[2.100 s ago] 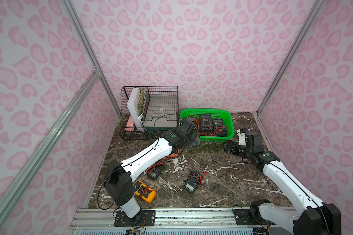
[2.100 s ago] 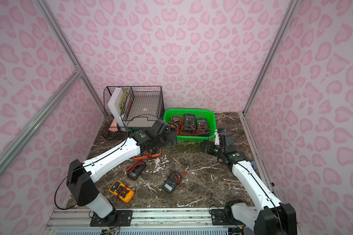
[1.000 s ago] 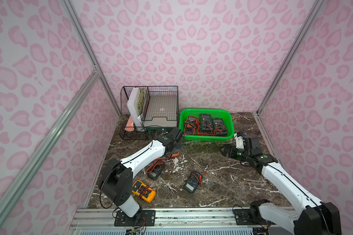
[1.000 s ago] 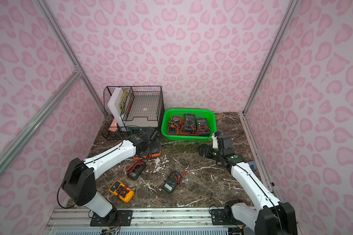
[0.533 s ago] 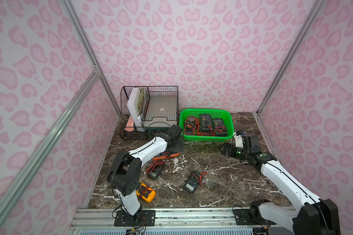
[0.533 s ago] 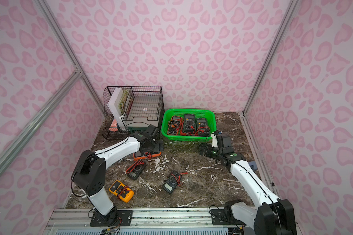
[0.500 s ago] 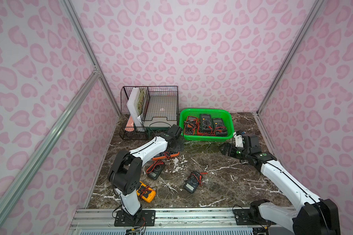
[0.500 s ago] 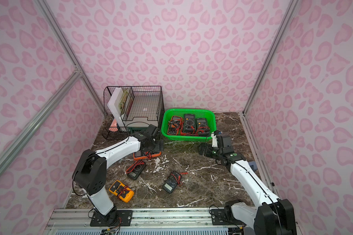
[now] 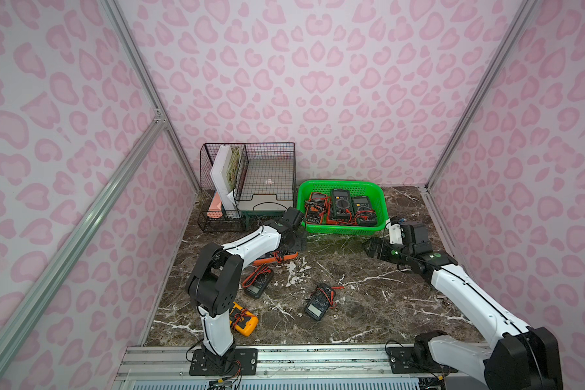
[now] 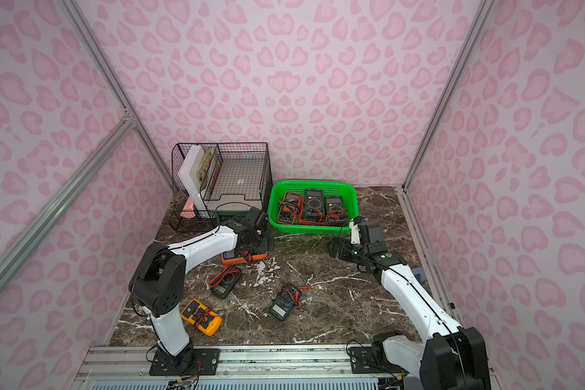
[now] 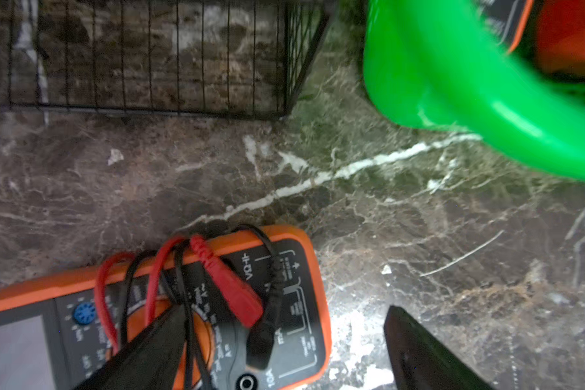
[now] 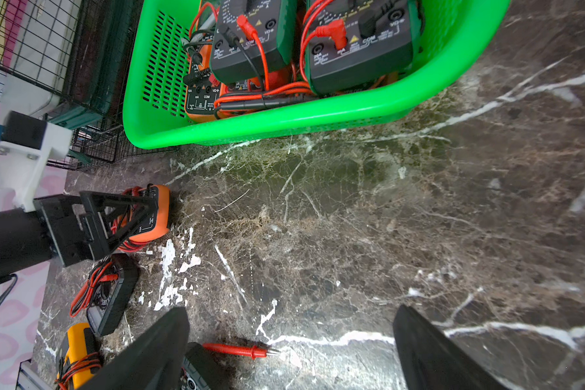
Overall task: Put the multimeter into the basket
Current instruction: Adjust the multimeter at the center of the board.
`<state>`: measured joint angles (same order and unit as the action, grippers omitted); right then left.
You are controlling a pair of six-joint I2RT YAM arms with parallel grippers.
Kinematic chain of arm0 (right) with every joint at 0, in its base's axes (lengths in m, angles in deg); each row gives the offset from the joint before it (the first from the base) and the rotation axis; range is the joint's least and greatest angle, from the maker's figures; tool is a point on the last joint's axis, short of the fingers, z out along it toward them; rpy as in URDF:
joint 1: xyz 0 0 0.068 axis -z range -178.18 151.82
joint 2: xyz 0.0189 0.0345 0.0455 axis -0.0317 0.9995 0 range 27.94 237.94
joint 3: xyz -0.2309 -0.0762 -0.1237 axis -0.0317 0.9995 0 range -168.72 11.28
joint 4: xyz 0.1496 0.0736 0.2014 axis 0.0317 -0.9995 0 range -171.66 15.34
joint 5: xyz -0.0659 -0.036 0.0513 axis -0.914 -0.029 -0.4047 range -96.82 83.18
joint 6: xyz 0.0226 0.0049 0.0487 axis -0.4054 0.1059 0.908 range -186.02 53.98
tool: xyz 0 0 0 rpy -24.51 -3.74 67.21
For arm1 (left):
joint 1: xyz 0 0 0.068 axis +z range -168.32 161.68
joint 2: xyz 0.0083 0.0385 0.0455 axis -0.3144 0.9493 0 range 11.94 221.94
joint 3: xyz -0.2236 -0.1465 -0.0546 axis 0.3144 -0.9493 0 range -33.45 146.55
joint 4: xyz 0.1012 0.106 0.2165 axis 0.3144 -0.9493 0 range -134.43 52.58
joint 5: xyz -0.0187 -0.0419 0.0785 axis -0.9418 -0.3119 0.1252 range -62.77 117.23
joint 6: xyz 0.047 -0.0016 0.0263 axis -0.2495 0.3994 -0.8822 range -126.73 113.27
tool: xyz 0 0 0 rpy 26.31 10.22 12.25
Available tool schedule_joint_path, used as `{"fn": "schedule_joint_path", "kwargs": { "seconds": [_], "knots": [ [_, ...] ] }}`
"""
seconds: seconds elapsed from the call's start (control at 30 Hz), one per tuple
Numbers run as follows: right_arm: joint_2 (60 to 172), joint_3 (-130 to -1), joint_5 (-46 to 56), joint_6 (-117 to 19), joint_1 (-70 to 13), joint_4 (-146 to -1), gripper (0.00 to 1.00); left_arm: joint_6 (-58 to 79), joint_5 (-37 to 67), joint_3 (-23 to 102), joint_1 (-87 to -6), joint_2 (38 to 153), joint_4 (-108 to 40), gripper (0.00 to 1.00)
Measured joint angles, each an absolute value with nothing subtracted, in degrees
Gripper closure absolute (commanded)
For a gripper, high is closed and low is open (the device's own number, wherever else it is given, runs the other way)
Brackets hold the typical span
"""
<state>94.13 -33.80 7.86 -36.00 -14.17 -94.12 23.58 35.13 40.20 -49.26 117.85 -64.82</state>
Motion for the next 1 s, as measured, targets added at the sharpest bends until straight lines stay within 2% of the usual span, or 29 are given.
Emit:
{"fn": "schedule_joint_path", "kwargs": {
  "seconds": [0.67, 1.0],
  "knots": [
    [92.75, -33.23, 7.72, -36.00, -14.19, -94.15, 0.01, 31.55, 32.64, 38.76, -63.86, 115.82, -63.05, 0.06],
    [91.73, -32.32, 9.08, -36.96, -14.91, -94.17, 0.01, 34.13, 35.86, 40.31, -65.74, 109.13, -68.98, 0.01]
  ]
}}
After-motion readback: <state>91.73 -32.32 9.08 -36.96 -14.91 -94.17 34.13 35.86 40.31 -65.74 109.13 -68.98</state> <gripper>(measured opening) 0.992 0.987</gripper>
